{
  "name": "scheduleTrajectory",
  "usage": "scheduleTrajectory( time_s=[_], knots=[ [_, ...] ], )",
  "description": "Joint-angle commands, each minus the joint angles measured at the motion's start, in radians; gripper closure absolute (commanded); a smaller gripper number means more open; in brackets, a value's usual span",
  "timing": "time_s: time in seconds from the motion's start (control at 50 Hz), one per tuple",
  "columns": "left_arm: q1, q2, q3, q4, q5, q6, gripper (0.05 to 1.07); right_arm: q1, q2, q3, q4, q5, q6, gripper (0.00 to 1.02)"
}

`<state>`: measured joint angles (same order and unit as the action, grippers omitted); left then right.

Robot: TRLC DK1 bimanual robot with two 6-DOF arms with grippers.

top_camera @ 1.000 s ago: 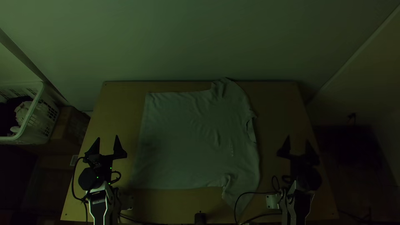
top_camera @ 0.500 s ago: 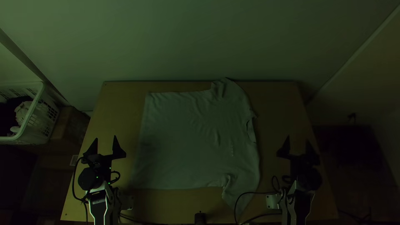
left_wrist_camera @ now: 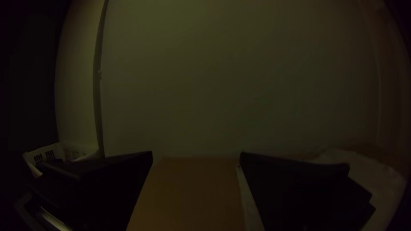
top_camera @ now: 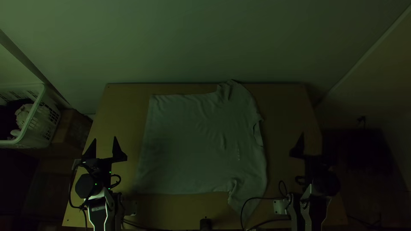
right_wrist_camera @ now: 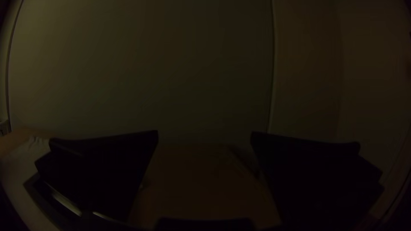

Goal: Fold the t-shirt

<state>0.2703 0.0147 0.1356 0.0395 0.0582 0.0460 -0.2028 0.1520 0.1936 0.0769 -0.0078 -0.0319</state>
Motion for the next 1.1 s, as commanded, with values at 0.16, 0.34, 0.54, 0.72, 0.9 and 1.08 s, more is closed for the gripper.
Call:
scheduleTrajectory(
  time_s=[0.16, 0.34, 0.54, 0.72, 0.9, 1.08],
  knots=[
    [-0.005, 0.169, 0.164, 0.028, -0.006, 0.011, 0.09, 0.013, 0.225, 0.170, 0.086, 0.006, -0.014, 0.03],
    [-0.005, 0.330, 0.292, 0.043, -0.006, -0.003, 0.09, 0.013, 0.393, 0.306, 0.095, 0.006, -0.014, 0.03],
    [-0.013, 0.527, 0.460, 0.046, -0.006, -0.018, 0.09, 0.025, 0.535, 0.440, 0.096, 0.006, -0.011, 0.03],
    [-0.048, 0.683, 0.604, 0.051, -0.006, -0.028, 0.09, 0.042, 0.652, 0.555, 0.095, 0.006, -0.010, 0.03],
    [-0.094, 0.818, 0.731, 0.054, -0.018, -0.034, 0.09, 0.083, 0.768, 0.675, 0.075, 0.006, -0.010, 0.03],
    [-0.137, 0.932, 0.838, 0.046, -0.020, -0.034, 0.09, 0.120, 0.886, 0.787, 0.057, 0.006, -0.008, 0.03]
  ],
)
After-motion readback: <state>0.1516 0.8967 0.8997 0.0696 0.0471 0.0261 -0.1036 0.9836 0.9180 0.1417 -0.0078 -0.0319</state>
